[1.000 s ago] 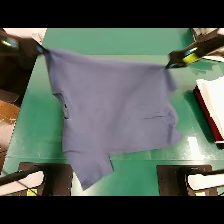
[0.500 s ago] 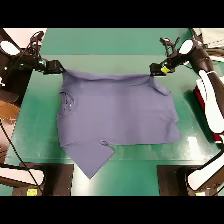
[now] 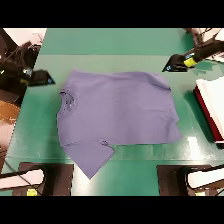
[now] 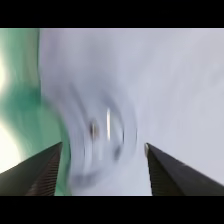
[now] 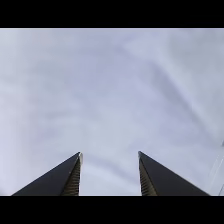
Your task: Fold the shirts.
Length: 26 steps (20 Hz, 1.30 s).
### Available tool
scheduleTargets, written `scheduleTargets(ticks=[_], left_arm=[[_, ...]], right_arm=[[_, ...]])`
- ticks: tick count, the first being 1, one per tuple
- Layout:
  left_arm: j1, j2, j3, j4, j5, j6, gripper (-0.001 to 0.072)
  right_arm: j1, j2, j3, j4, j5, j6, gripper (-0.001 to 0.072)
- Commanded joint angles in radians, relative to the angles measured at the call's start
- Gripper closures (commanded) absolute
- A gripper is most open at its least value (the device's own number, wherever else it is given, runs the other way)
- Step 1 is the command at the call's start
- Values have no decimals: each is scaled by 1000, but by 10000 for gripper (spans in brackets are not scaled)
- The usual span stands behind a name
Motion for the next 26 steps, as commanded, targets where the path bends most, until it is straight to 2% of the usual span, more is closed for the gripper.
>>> scheduleTargets(ticks=[1,3,5,10,15,19,22,26], left_arm=[[74,199,-294,27,-38,-3,101],[88,311,-486,32,-35,-9,101],[87,399,-641,32,-24,-51,101],[87,493,-852,-8,-40,-78,101],[83,496,-914,-55,-21,-80,101],[-1,495,-919,-53,7,-87,101],[-18,495,-919,0,38,-148,102],[-18,495,-923,1,53,-154,102]], right_arm=[[-15,90,0,34,132,-33,305],[-16,128,-1,34,141,-33,305],[-16,154,-2,34,162,-33,305],[-16,192,-2,34,167,-32,305],[-16,194,-2,34,167,-32,305],[-16,194,-2,34,166,-29,305],[-16,194,-2,34,168,-28,305],[-16,194,-2,35,167,-28,305]])
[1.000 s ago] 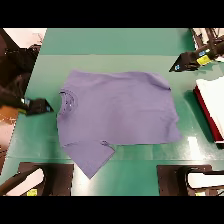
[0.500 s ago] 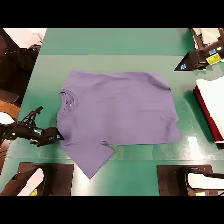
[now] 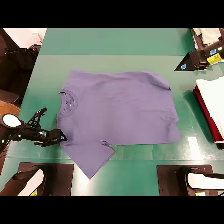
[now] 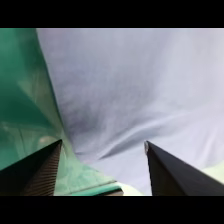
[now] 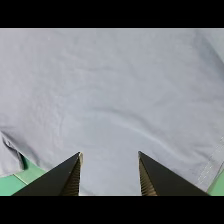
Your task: Fold the shirts.
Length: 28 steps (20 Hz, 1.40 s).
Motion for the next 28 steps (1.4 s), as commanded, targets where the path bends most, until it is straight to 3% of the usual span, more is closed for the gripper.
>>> scheduleTargets(ticks=[1,9,10,11,17,23,24,25,28], left_arm=[[-6,1,-7,2,23,-17,101],[-6,1,-72,-48,40,-16,106],[-6,1,-79,-51,41,-16,366],[-6,1,-78,-69,47,-14,682],[-6,2,113,-117,51,13,677],[-6,2,367,-121,74,37,677],[-6,2,370,-127,85,37,676],[-6,0,370,-127,92,37,677],[-6,1,369,-126,92,37,677]], right_arm=[[0,1,0,1,-3,2,305],[0,1,0,2,-19,10,305],[0,1,0,2,-19,10,305],[0,2,0,2,-19,10,305],[-54,77,-95,-5,0,10,305],[-306,334,-690,-7,-110,8,304],[-357,369,-811,-6,-127,-3,288],[-402,394,-926,-6,-136,-35,200],[-489,447,-1207,-6,-182,-93,203]])
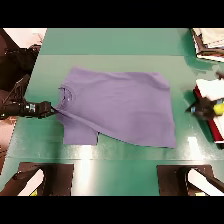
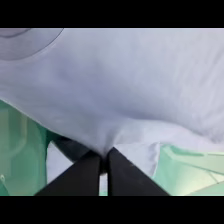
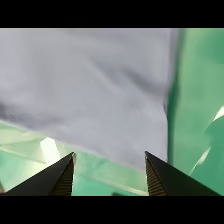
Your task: Fold the shirts.
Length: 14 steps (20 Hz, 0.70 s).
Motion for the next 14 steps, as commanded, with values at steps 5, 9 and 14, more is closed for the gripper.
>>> scheduleTargets(ticks=[5,9,14], left_arm=[[0,0,20,-2,15,2,676],[0,0,20,-2,12,3,676],[0,0,20,-2,-2,3,676]], right_arm=[[-74,159,-518,2,-195,-67,205],[14,139,-510,-60,-226,-7,206],[131,35,-458,-120,-233,46,282]])
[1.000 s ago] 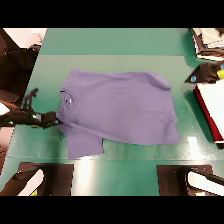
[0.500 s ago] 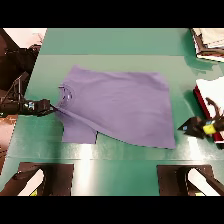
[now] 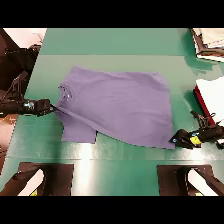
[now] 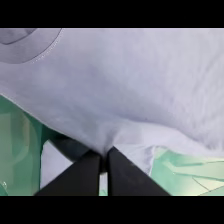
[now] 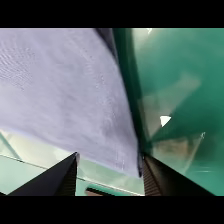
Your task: Fold the shirts.
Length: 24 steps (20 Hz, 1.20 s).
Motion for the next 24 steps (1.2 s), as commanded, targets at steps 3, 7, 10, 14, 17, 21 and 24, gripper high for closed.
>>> scheduleTargets(ticks=[3,7,10,14,17,21,24], left_arm=[[0,0,1,0,-12,0,676],[0,1,5,0,-14,0,677],[0,1,134,0,-20,-1,677],[0,1,549,-5,-28,-2,677],[0,1,893,-6,-1,-1,676],[0,1,1275,-6,82,-1,676],[0,15,1413,-52,173,-3,677]], right_arm=[[146,-77,38,-42,-19,31,374],[219,-88,97,-45,-29,31,701],[251,-25,255,-37,-20,68,701],[252,124,636,-38,-83,95,701],[240,192,965,-40,-201,109,701],[176,235,1299,-41,-300,108,701],[91,262,1440,-47,-294,108,701]])
